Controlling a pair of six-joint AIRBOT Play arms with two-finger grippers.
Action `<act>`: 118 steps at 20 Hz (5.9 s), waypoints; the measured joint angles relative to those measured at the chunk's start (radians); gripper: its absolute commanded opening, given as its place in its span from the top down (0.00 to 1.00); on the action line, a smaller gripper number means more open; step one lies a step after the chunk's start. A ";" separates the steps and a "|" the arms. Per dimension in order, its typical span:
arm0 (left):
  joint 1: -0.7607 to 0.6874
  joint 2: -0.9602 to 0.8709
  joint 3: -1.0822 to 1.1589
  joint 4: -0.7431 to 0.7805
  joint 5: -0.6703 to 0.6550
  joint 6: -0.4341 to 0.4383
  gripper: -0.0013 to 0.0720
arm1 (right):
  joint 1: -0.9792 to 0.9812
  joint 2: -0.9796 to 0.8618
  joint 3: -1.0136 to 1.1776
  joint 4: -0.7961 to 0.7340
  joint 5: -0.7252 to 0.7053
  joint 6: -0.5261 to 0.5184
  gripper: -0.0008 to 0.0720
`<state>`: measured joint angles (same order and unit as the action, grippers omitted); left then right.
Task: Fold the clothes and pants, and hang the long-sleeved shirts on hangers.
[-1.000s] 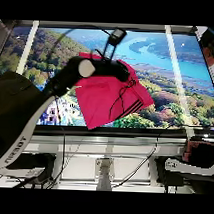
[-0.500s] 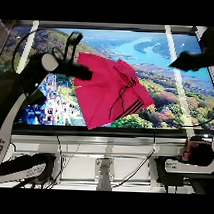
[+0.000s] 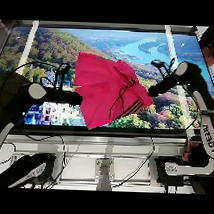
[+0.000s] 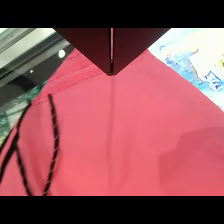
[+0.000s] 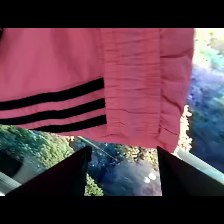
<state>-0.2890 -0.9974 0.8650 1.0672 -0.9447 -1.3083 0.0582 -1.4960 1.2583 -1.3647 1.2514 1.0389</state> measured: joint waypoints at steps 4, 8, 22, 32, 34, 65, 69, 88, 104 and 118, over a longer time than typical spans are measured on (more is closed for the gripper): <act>0.001 0.067 -0.016 -0.008 0.006 0.000 0.97 | 0.061 -0.021 -0.029 -0.051 -0.075 -0.005 0.35; 0.001 0.097 -0.021 -0.016 0.008 0.000 0.97 | 0.080 -0.031 -0.037 -0.082 -0.150 0.027 0.35; 0.001 0.109 -0.022 -0.050 0.009 0.000 0.97 | 0.101 -0.105 -0.039 -0.175 -0.173 0.199 0.75; 0.001 0.109 -0.022 -0.079 0.009 0.000 0.97 | 0.063 -0.111 0.131 -0.179 -0.140 0.475 0.97; 0.001 0.109 -0.022 -0.080 0.009 0.000 0.97 | 0.031 -0.112 0.160 -0.163 -0.119 0.504 0.57; 0.001 0.109 -0.022 -0.081 0.009 0.008 0.97 | 0.191 -0.238 0.124 -0.449 -0.039 0.232 0.46; 0.001 0.109 -0.022 -0.081 0.009 0.008 0.97 | 0.191 -0.248 0.132 -0.538 -0.038 0.335 0.83; 0.001 0.109 -0.022 -0.082 0.008 0.007 0.97 | -0.031 -0.221 0.310 -0.673 -0.257 1.087 0.86; 0.008 0.048 -0.155 -0.183 -0.009 -0.095 0.97 | -0.282 -0.224 0.388 -0.049 -0.202 0.562 0.97; -0.433 -0.168 -0.324 -0.553 0.301 -0.238 0.27 | -0.421 -0.223 0.503 0.838 0.072 0.184 0.58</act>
<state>-0.7223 -1.1656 0.5407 0.5144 -0.6434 -1.5463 -0.3630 -1.7187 1.7611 -0.5270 1.3235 1.2232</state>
